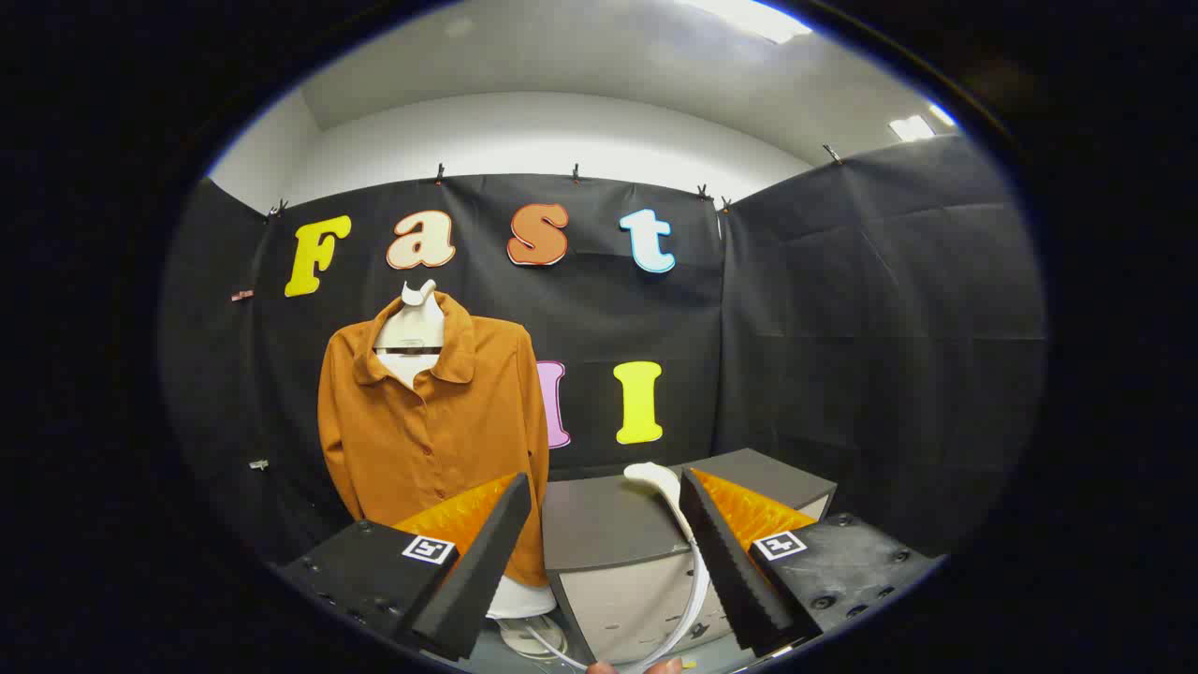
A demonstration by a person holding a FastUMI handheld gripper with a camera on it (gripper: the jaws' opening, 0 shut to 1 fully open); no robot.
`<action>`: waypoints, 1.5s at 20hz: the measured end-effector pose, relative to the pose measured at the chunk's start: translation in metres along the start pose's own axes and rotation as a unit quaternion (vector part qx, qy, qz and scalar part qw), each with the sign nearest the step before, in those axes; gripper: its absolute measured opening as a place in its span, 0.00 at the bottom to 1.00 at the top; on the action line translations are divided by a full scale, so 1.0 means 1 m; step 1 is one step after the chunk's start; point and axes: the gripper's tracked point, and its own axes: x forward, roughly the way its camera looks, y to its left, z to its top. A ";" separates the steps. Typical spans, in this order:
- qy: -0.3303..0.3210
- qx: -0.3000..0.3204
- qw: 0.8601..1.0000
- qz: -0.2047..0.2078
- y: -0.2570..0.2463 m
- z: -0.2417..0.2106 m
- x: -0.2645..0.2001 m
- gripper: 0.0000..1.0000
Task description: Iron the clothes twice with a garment steamer, once on the left side and once on the right side.
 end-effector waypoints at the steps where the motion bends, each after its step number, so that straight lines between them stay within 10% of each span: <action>1: -0.003 -0.005 1.000 -0.001 -0.001 0.000 -0.001 1.00; 30: 0.074 -0.008 0.997 0.030 -0.038 -0.044 0.045 1.00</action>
